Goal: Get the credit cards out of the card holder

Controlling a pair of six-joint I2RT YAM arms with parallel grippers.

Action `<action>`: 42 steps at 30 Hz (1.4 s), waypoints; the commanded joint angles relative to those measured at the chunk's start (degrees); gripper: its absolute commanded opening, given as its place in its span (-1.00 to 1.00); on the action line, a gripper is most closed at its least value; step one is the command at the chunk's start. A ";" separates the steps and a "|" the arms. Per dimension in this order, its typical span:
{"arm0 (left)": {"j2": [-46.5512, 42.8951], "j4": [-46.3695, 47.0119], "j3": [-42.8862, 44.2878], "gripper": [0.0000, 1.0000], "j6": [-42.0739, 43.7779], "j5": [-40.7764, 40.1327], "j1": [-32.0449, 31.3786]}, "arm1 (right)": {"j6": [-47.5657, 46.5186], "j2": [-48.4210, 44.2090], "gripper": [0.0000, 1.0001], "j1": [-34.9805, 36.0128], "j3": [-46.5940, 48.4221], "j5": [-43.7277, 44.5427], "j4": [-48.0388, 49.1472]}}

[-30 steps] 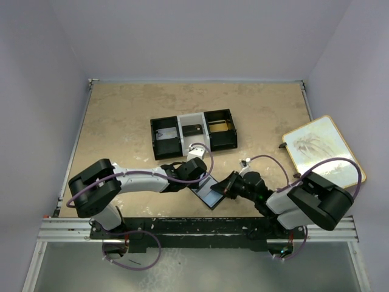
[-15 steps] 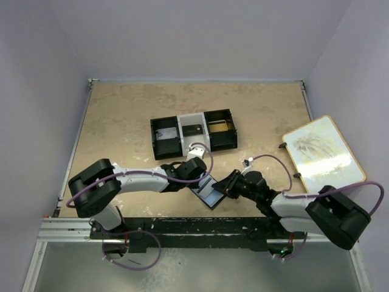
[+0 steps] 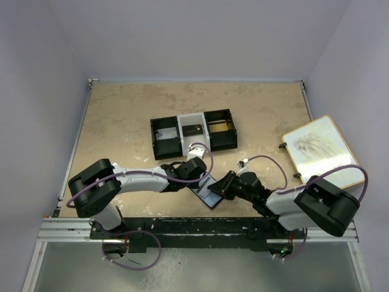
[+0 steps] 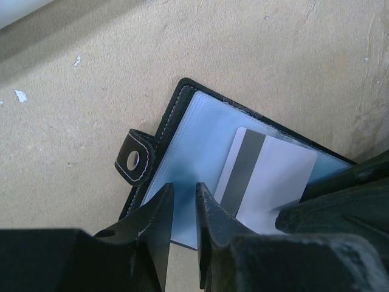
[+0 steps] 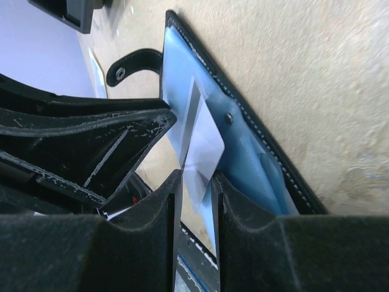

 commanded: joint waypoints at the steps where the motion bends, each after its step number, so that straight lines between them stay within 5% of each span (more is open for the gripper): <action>1: -1.51 -1.60 -0.24 -0.64 -0.32 0.98 -0.20 | 4.15 1.99 -0.43 3.51 1.33 4.97 5.76; 11: -2.29 -2.23 -0.74 -0.64 -0.38 0.14 -0.19 | 8.99 0.77 -0.50 5.92 1.08 14.35 3.40; 24: -2.64 -2.00 -0.87 -0.65 -0.48 0.10 -0.11 | 7.32 5.92 -0.60 5.92 2.08 12.31 8.30; 30: -2.86 -2.56 -1.06 -0.65 -0.54 0.09 -0.20 | 7.98 7.53 -0.82 5.82 -0.14 11.95 11.50; 34: -3.43 -2.86 -1.60 -0.66 -0.71 -0.62 -0.18 | 5.53 3.48 -1.00 5.83 0.81 12.31 5.91; 42: -4.74 -2.38 -2.18 -0.66 -1.53 -1.58 -0.20 | 0.31 -12.11 -1.00 5.83 -1.68 14.76 -8.28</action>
